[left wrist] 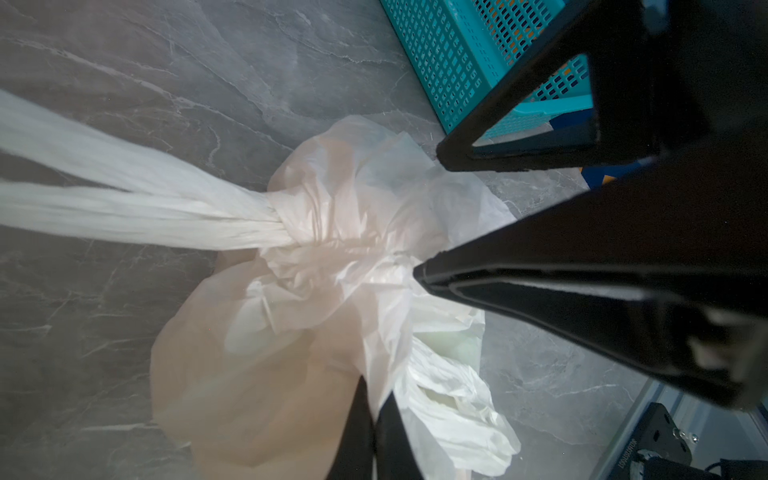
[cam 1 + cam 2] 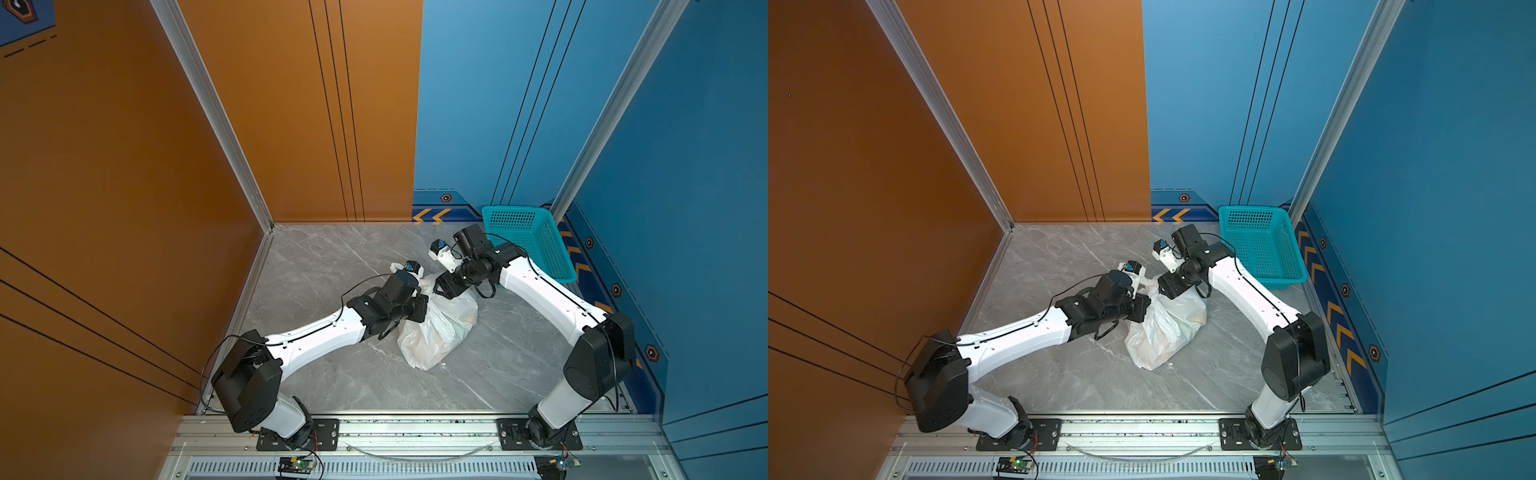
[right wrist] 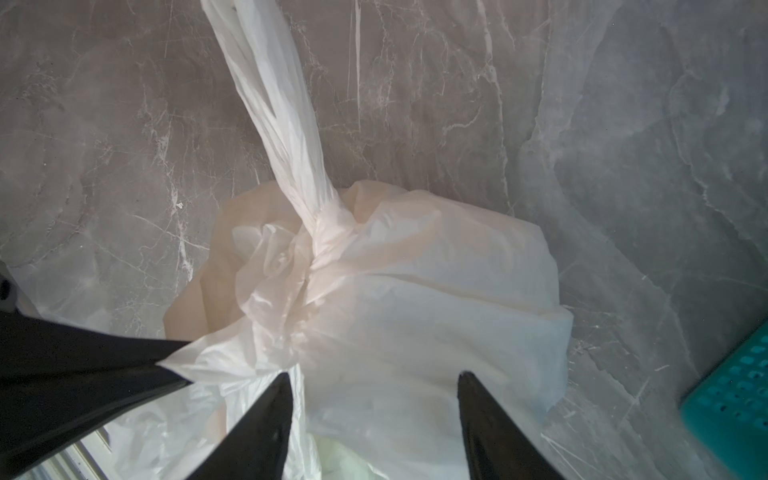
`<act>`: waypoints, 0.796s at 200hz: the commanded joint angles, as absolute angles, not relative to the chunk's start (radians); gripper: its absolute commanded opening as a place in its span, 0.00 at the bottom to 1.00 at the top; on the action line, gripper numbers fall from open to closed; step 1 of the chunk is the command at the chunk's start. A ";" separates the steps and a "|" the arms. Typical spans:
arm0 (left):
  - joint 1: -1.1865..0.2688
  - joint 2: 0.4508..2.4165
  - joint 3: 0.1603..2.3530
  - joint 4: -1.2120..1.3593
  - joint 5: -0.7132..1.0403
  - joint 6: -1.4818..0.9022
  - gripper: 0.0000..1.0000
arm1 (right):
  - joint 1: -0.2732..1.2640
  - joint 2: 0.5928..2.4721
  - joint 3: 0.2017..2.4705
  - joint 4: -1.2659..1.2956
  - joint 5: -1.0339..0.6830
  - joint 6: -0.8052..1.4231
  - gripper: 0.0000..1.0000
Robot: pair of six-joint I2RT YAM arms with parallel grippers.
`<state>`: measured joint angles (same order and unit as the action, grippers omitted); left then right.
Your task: Untie the knot of the plastic bag and take out the fruit
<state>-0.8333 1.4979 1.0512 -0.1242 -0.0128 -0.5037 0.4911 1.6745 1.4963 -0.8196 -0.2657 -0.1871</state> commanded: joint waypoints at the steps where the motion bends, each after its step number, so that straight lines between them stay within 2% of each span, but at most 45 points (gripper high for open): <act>1: -0.833 1.474 1.051 -0.129 0.004 -0.477 0.00 | 0.499 1.704 1.534 -0.802 -0.248 -0.226 0.53; 50: -0.819 1.448 1.042 -0.156 -0.010 -0.456 0.00 | 0.479 1.693 1.518 -0.802 -0.255 -0.207 0.00; 92: -0.744 1.373 1.003 -0.250 -0.016 -0.386 0.00 | 0.428 1.574 1.429 -0.802 -0.313 -0.112 0.00; 159: -0.555 1.233 0.926 -0.365 0.014 -0.287 0.00 | 0.288 1.344 1.183 -0.797 -0.237 0.063 0.00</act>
